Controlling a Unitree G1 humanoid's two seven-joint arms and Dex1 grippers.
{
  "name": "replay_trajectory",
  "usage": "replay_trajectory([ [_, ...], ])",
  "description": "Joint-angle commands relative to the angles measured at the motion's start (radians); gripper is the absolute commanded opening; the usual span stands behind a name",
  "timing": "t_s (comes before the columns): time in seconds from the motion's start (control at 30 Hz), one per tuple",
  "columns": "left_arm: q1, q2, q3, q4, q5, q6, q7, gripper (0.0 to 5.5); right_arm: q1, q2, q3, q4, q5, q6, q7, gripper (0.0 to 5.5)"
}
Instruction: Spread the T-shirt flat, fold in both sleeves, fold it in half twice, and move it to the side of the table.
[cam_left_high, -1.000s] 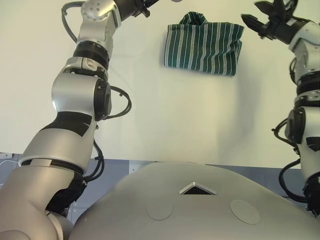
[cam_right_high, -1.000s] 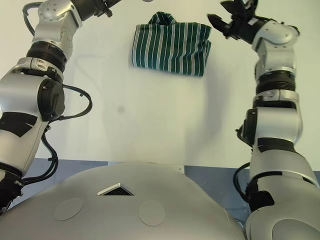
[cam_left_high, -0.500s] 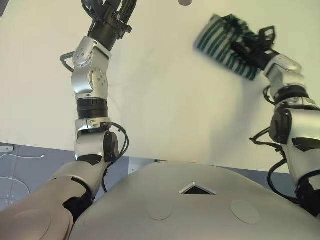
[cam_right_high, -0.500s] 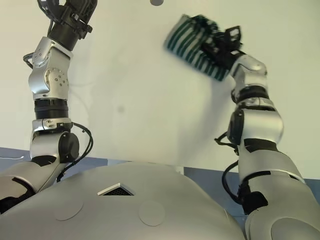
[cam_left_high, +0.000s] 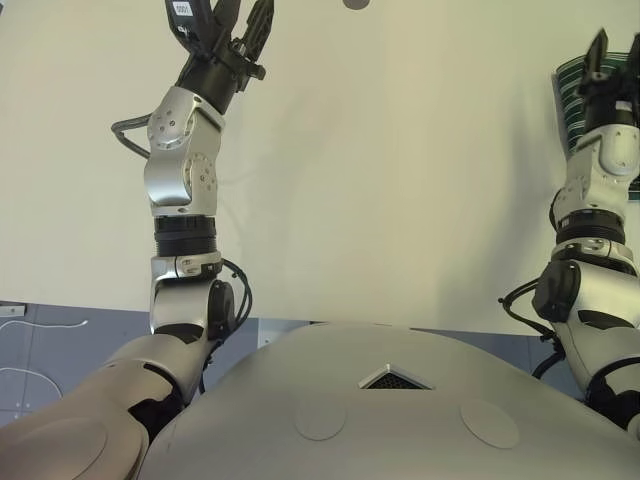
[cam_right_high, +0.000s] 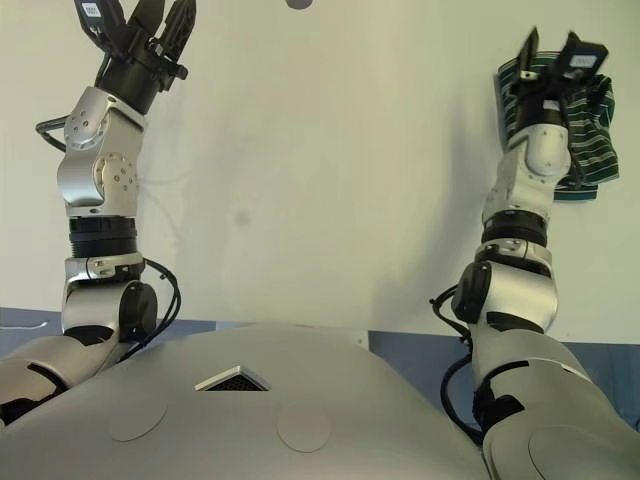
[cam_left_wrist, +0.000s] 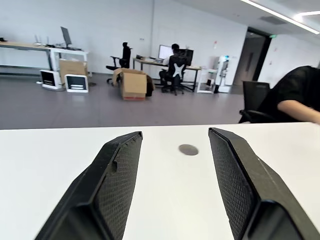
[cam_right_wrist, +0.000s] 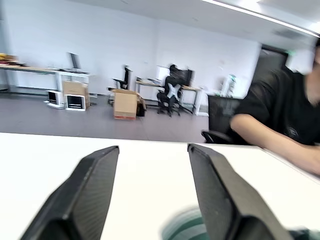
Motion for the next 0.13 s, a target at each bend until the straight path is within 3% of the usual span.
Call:
replay_trajectory([
  [0.03,-0.034,0.034,-0.058,0.116,0.146,-0.101,0.062,2.44,0.026,0.075,0.05,-0.028,-0.037,0.018,-0.013,2.54],
  [0.13,-0.055,0.022,-0.04,0.184,0.158,-0.158,0.095,2.44,0.004,0.083,0.044,-0.021,-0.047,0.022,-0.031,2.54],
])
